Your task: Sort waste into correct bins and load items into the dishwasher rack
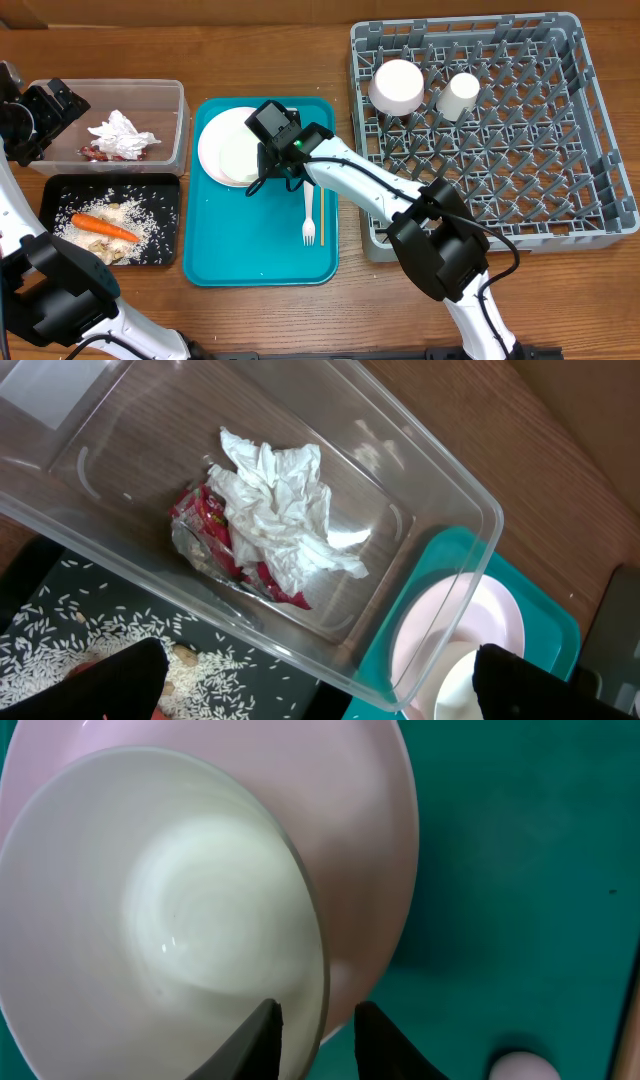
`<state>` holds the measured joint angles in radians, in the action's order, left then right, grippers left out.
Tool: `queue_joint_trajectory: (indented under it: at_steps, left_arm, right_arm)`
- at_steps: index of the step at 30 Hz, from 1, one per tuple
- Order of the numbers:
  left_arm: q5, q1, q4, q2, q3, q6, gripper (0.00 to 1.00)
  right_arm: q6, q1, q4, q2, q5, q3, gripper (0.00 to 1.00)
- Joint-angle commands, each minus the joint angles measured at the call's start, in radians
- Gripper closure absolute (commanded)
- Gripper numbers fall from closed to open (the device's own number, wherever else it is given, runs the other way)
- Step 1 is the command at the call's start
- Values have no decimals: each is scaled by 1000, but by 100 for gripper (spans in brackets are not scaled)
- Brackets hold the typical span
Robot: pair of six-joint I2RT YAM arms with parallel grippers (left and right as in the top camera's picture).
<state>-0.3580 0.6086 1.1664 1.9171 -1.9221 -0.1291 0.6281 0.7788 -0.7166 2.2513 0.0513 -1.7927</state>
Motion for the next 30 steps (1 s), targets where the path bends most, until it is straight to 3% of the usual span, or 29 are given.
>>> queue_joint_trajectory:
  at_steps: [1,4,8,17,30]
  left_arm:
    - [3,-8,0,7,2,-9,0]
    - [3,-8,0,7,2,-9,0]
    - [3,-6,0,7,2,-9,0]
    - [3,-7,0,7,2,-9,0]
    - [3,-7,0,7,2,-9,0]
  right_arm:
    - [5,0,15,27,-1,5,72]
    - [5,0,21,29,-1,5,73]
    - [5,0,30,29,-1,5,88]
    - [5,-1,24,27,-1,-2,96]
    - [-52,-33,-41,-40,73,-111,96]
